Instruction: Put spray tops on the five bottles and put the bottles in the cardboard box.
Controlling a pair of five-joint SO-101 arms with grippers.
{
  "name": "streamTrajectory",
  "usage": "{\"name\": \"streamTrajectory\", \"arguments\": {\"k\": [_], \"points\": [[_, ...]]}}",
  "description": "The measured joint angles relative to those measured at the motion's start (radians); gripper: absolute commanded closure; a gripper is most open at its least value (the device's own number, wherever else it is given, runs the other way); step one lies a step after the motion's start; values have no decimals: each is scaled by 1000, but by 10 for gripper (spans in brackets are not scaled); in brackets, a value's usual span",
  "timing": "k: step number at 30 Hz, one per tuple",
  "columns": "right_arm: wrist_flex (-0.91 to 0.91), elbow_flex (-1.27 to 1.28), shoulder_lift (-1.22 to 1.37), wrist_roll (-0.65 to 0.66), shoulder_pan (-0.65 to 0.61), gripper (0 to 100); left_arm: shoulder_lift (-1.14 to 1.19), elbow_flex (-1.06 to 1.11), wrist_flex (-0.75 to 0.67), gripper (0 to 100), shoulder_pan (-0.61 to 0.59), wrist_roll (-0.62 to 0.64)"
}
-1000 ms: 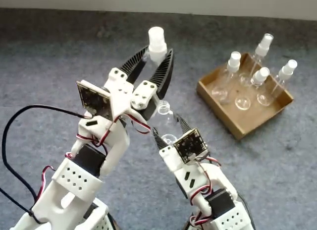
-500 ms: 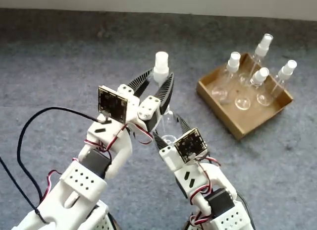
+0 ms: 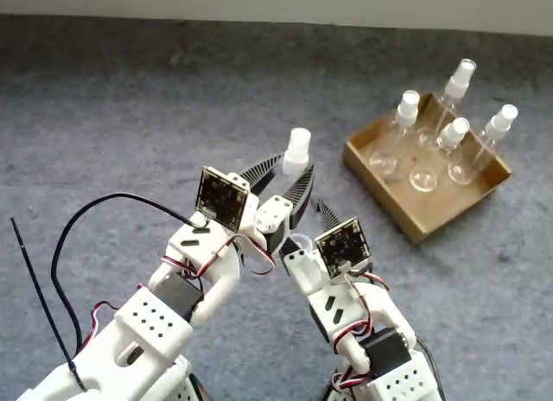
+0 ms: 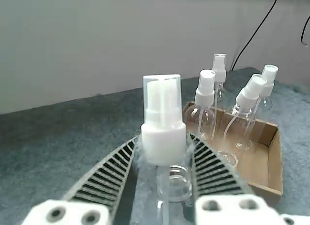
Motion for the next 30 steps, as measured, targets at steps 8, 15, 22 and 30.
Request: {"name": "streamTrajectory", "arguments": {"k": [8, 15, 22, 30], "points": [[2, 0, 2, 0, 3, 903, -12, 46, -8, 989, 2, 0], [2, 0, 2, 0, 3, 903, -18, 63, -8, 989, 3, 0], [2, 0, 2, -2, 11, 903, -11, 71, -2, 989, 44, 0], [2, 0, 2, -2, 11, 903, -6, 74, -3, 989, 48, 0]]}}
